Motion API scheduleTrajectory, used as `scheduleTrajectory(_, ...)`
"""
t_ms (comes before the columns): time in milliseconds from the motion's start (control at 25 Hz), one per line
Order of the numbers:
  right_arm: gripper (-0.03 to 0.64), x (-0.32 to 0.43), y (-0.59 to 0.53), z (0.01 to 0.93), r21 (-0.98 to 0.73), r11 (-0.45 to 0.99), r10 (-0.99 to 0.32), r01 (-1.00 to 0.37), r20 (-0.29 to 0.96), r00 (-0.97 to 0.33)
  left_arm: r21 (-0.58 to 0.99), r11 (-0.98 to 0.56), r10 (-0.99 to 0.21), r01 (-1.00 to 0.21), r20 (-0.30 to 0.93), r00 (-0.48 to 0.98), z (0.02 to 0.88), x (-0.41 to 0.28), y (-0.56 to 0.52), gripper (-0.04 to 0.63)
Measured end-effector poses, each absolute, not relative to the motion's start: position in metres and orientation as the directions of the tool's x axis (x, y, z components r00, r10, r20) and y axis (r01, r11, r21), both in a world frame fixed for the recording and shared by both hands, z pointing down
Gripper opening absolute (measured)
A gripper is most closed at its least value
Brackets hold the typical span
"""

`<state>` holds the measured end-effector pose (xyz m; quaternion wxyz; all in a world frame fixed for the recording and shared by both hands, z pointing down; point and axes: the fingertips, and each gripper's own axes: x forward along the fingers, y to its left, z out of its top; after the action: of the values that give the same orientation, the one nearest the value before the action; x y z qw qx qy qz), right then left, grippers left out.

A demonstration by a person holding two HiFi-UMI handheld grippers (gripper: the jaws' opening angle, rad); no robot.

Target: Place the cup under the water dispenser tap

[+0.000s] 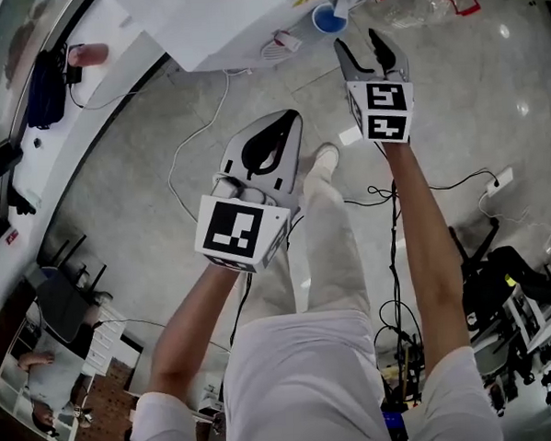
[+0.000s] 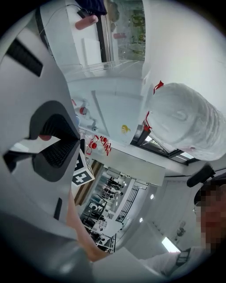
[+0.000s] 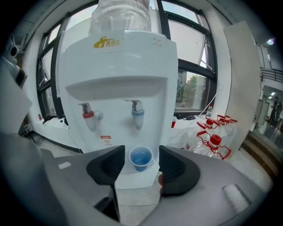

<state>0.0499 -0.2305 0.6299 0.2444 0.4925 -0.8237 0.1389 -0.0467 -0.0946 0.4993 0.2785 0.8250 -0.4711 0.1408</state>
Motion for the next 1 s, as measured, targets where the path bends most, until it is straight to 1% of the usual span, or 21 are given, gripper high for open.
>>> scheduleTrajectory(80, 0.211, 0.055, -0.225, 0.62, 0.004, 0.455, -0.754, -0.891, 0.535, -0.382, 0.324, -0.401, -0.702, -0.857, 0.492, 0.515, 0.493, -0.048, -0.092, 0.006)
scheduleTrajectory(160, 0.119, 0.061, -0.218, 0.611, -0.004, 0.427, -0.764, -0.904, 0.534, -0.363, 0.321, -0.403, -0.704, -0.857, 0.49, 0.514, 0.487, -0.048, -0.089, 0.007)
scheduleTrajectory(200, 0.091, 0.065, -0.214, 0.607, -0.006, 0.415, -0.768, -0.91, 0.534, -0.354, 0.32, -0.403, -0.707, -0.857, 0.487, 0.514, 0.483, -0.048, -0.088, 0.006)
scheduleTrajectory(280, 0.063, 0.07, -0.207, 0.6, -0.013, 0.404, -0.77, -0.915, 0.535, -0.347, 0.319, -0.403, -0.712, -0.858, 0.48, 0.513, 0.474, -0.047, -0.085, 0.006)
scheduleTrajectory(360, 0.06, 0.071, -0.199, 0.591, -0.016, 0.407, -0.769, -0.913, 0.535, -0.351, 0.32, -0.403, -0.709, -0.858, 0.483, 0.513, 0.467, -0.047, -0.078, 0.007)
scheduleTrajectory(480, 0.016, 0.072, -0.191, 0.576, -0.012, 0.413, -0.77, -0.911, 0.53, -0.356, 0.323, -0.403, -0.712, -0.856, 0.477, 0.515, 0.455, -0.046, -0.073, 0.007)
scheduleTrajectory(520, 0.011, 0.072, -0.19, 0.57, -0.015, 0.416, -0.77, -0.909, 0.526, -0.361, 0.323, -0.401, -0.715, -0.857, 0.475, 0.513, 0.451, -0.046, -0.072, 0.006)
scheduleTrajectory(720, 0.01, 0.073, -0.183, 0.536, -0.033, 0.429, -0.771, -0.903, 0.507, -0.385, 0.323, -0.389, -0.731, -0.863, 0.462, 0.502, 0.43, -0.046, -0.07, 0.008)
scheduleTrajectory(1000, 0.009, 0.065, -0.158, 0.48, -0.04, 0.485, -0.757, -0.873, 0.481, -0.443, 0.335, -0.333, -0.769, -0.882, 0.445, 0.459, 0.396, -0.059, -0.07, 0.007)
